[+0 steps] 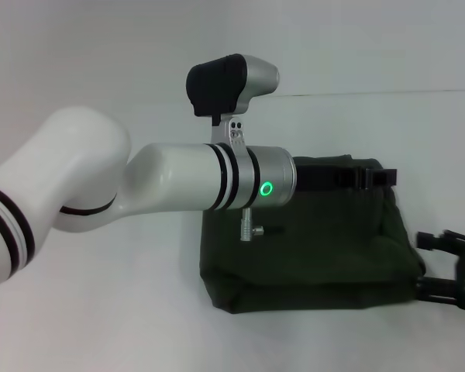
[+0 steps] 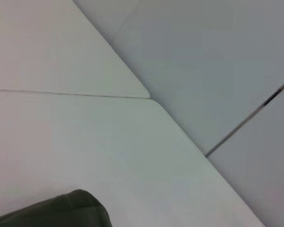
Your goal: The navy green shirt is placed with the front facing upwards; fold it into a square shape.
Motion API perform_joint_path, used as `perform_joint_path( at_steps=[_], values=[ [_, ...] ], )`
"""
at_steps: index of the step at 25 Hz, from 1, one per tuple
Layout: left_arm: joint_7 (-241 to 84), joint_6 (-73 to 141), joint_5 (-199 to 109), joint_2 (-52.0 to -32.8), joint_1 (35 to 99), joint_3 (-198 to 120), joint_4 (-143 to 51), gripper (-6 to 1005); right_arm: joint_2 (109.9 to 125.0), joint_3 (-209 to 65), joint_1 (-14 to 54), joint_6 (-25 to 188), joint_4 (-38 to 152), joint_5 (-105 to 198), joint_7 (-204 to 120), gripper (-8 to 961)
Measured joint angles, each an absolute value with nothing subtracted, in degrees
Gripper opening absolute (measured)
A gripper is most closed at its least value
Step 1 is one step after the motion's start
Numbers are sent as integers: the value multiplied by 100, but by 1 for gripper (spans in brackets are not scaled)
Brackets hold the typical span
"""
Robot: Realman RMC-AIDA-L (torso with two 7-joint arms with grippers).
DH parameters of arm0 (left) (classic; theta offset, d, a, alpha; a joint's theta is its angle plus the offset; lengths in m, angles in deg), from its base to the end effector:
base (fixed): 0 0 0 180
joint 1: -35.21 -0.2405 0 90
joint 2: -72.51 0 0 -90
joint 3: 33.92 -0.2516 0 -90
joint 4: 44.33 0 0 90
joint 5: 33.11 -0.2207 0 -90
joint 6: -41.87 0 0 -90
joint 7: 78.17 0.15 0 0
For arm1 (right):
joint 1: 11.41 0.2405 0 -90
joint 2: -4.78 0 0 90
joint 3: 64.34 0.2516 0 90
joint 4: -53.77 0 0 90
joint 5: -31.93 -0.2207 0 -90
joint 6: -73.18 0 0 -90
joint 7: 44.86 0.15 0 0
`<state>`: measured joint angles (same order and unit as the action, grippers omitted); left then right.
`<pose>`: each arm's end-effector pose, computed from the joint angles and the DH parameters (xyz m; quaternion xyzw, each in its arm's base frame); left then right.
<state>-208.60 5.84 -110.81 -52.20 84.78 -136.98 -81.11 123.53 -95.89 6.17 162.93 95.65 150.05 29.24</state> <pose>-0.0766 0.3901 -0.1622 -0.8666 -0.4433 -0.2106 0.0905 0.3438 0.2794 0.0279 -0.9130 0.2743 0.2056 0.2214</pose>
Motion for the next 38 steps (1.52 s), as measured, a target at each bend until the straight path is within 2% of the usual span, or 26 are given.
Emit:
perform_joint_path(
  at_steps=[6,9,12,17,20,23,31,38],
  values=[
    [-20562,222,-11078,-5214,8443,-13397,-8157,445,12161,-8879,190,16889,9948,15005,2971,912],
    [-19793,-511,-11112,-5185,8366,-12913,-8132,582,12134,-8535,127,17132,10101,15004,2971,912],
    [-19058,-1618,-11393,-5085,8216,-12072,-8100,712,12179,-8523,135,17219,10198,15020,2995,912],
    [-18538,-3327,-12407,-4728,7820,-10412,-8195,901,12354,-8567,367,17164,10215,15321,3000,912],
    [-18387,-4200,-13227,-4587,7632,-9399,-8301,918,12439,-8572,533,17098,10180,15496,3008,911],
    [-18129,-4982,-14018,-4551,7472,-8601,-8479,928,12449,-8576,719,17043,10008,15582,3130,911],
    [-17629,-6194,-15196,-4543,7370,-8229,-8692,924,12449,-8651,1141,16685,9727,16030,3530,911],
    [-17560,-6286,-15307,-4580,7359,-8220,-8696,921,12440,-8800,1183,16322,9629,16128,3820,911]
  ],
)
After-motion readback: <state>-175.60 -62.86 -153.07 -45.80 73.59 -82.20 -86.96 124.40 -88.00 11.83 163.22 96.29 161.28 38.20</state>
